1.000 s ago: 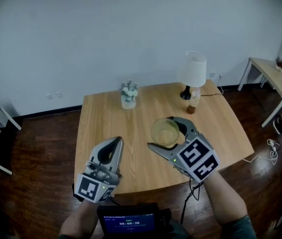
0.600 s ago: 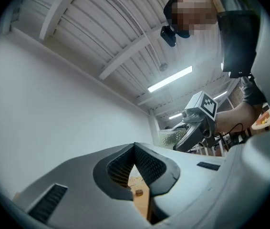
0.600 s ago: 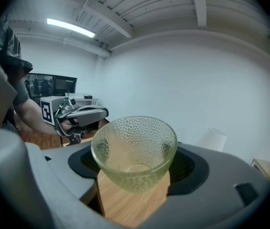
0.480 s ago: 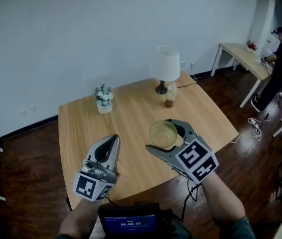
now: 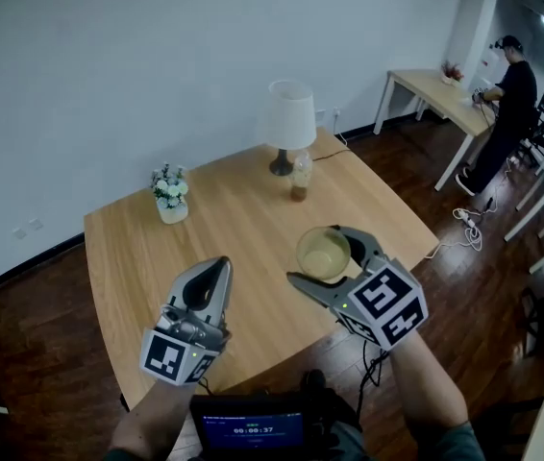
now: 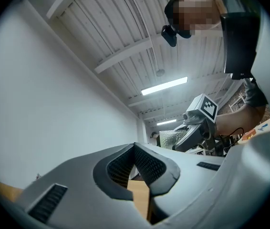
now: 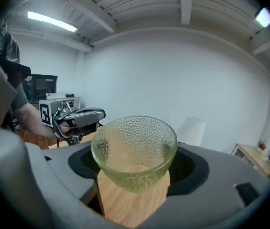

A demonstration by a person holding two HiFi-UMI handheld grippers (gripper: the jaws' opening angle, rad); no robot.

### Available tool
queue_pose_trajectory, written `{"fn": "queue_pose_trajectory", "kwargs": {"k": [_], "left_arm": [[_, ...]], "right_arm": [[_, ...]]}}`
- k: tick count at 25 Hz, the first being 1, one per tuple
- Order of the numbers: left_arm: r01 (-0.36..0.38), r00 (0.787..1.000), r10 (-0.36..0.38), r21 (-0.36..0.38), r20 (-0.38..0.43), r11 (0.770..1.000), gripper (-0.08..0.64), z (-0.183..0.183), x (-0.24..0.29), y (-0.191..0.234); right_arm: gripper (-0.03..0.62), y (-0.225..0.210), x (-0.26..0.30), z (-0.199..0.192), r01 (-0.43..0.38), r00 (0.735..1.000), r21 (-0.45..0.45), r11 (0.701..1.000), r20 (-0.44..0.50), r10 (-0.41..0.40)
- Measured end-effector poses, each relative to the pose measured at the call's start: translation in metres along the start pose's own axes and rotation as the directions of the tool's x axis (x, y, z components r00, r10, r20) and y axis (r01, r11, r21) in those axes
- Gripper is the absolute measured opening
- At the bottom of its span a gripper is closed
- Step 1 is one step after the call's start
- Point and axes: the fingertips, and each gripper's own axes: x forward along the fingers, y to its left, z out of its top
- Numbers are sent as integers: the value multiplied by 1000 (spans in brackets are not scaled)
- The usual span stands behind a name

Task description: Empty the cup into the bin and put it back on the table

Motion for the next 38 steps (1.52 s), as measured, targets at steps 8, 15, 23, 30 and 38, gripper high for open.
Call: {"fn": "queue_pose_trajectory", "kwargs": {"k": [8, 15, 23, 30, 38], "left_arm": [[-35, 999, 35, 16, -31, 999, -2, -19, 28, -10], [-101, 993, 103, 53, -52, 994, -2, -37, 66, -34], [-171, 981, 179, 112, -74, 979, -2, -61, 125, -56], [-232, 964, 247, 147, -96, 962, -2, -80, 159, -63], [-272, 944, 291, 135, -153, 953, -2, -109, 171, -69]], "right_arm": [[397, -47, -12, -18, 13, 1000, 33, 999, 24, -14], [397, -98, -22, -39, -44, 998, 26, 999, 50, 42], [397, -159, -18, -63, -142, 988, 0, 990, 62, 141], [397, -193, -7, -78, -220, 973, -15, 975, 66, 220], [397, -204, 9, -93, -281, 958, -4, 960, 54, 281]]}}
